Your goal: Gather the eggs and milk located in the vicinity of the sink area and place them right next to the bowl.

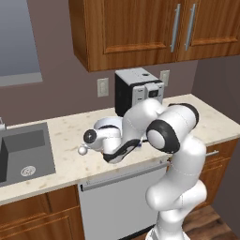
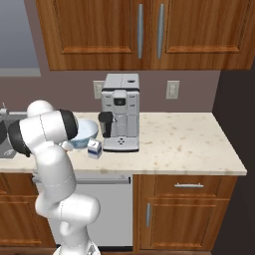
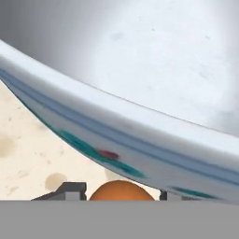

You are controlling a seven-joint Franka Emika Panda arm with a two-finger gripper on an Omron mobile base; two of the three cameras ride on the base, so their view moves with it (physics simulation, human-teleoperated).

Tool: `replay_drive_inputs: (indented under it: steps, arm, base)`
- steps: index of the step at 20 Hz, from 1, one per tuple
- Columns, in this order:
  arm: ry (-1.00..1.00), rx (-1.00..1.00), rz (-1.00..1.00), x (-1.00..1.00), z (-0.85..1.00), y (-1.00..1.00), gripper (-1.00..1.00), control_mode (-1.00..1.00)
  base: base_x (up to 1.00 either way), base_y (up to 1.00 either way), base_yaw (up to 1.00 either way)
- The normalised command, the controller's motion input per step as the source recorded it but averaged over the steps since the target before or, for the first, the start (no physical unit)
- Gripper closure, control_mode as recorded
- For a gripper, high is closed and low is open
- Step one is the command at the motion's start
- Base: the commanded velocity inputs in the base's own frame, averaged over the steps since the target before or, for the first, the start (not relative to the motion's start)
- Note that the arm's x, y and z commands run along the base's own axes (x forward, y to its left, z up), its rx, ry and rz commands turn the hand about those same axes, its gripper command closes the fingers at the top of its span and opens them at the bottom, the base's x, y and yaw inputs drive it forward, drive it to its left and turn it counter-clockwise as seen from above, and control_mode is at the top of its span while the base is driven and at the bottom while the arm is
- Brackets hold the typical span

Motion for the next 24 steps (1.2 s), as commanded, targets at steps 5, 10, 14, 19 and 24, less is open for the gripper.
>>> replay_drive_inputs:
  steps: [5, 10, 14, 19, 24]
  arm:
    - [-0.06, 0.01, -0.03, -0.27, 0.0, 0.0, -1.0, -1.0]
    - [-0.08, 0.0, -0.06, -0.27, 0.0, 0.0, -1.0, -1.0]
    - [-0.12, 0.02, -0.05, -0.25, 0.07, 0.0, -1.0, -1.0]
    - [-0.13, 0.02, -0.05, -0.19, 0.3, 0.0, -1.0, -1.0]
    - [-0.03, 0.02, -0.08, -0.08, 0.43, 0.0, -1.0, -1.0]
  base:
    - [0.0, 0.0, 0.0]
    - [0.0, 0.0, 0.0]
    - [0.0, 0.0, 0.0]
    - [0.0, 0.0, 0.0]
    - [0.0, 0.0, 0.0]
